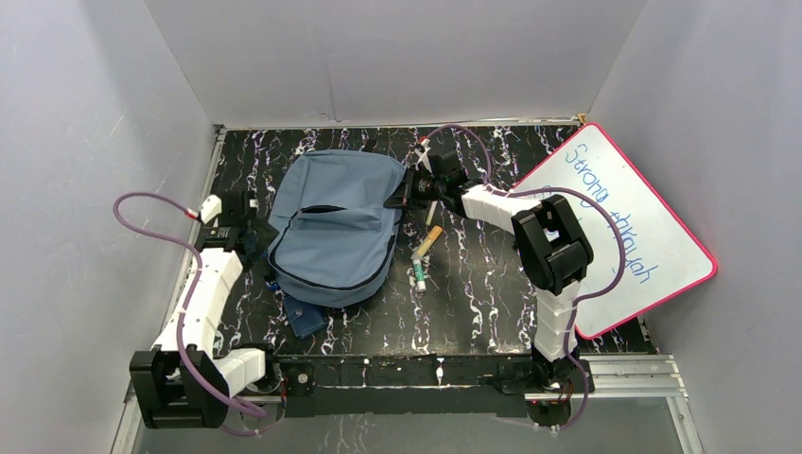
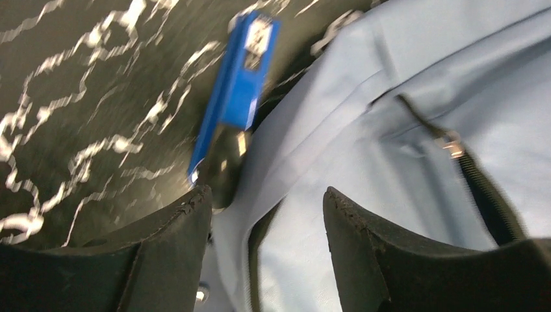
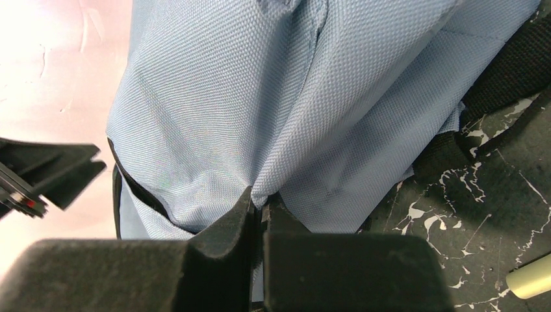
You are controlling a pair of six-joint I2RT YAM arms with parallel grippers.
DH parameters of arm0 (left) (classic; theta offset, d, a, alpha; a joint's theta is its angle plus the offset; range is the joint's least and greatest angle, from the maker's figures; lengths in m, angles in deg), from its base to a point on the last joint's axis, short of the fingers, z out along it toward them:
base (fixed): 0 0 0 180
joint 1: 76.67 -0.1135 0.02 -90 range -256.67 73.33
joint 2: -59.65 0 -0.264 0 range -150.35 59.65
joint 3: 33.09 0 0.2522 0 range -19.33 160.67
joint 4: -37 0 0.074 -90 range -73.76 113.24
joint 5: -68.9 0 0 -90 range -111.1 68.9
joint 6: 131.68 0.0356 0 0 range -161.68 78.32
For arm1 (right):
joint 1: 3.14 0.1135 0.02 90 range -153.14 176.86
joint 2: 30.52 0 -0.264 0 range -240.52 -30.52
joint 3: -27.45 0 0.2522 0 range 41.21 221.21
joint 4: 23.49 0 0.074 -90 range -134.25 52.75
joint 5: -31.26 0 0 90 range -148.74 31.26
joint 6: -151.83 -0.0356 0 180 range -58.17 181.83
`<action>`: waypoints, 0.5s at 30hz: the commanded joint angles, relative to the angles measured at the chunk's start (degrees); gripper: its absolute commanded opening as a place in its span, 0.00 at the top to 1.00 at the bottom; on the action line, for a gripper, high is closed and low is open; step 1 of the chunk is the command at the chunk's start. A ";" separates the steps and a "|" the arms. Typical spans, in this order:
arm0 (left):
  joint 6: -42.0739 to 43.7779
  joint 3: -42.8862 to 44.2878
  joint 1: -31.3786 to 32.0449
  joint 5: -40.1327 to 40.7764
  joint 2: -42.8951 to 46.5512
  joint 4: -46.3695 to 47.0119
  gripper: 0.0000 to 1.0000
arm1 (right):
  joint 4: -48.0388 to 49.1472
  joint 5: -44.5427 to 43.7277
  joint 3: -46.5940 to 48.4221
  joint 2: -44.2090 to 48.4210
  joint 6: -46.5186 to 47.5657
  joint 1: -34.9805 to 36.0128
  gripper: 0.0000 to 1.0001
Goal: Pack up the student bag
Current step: Unzip the student bag at the center of the board.
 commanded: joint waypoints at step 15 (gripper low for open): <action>-14.67 -6.87 0.01 -12.73 6.06 -8.69 0.39 | 2.35 2.70 -0.82 3.92 -0.28 -0.31 0.99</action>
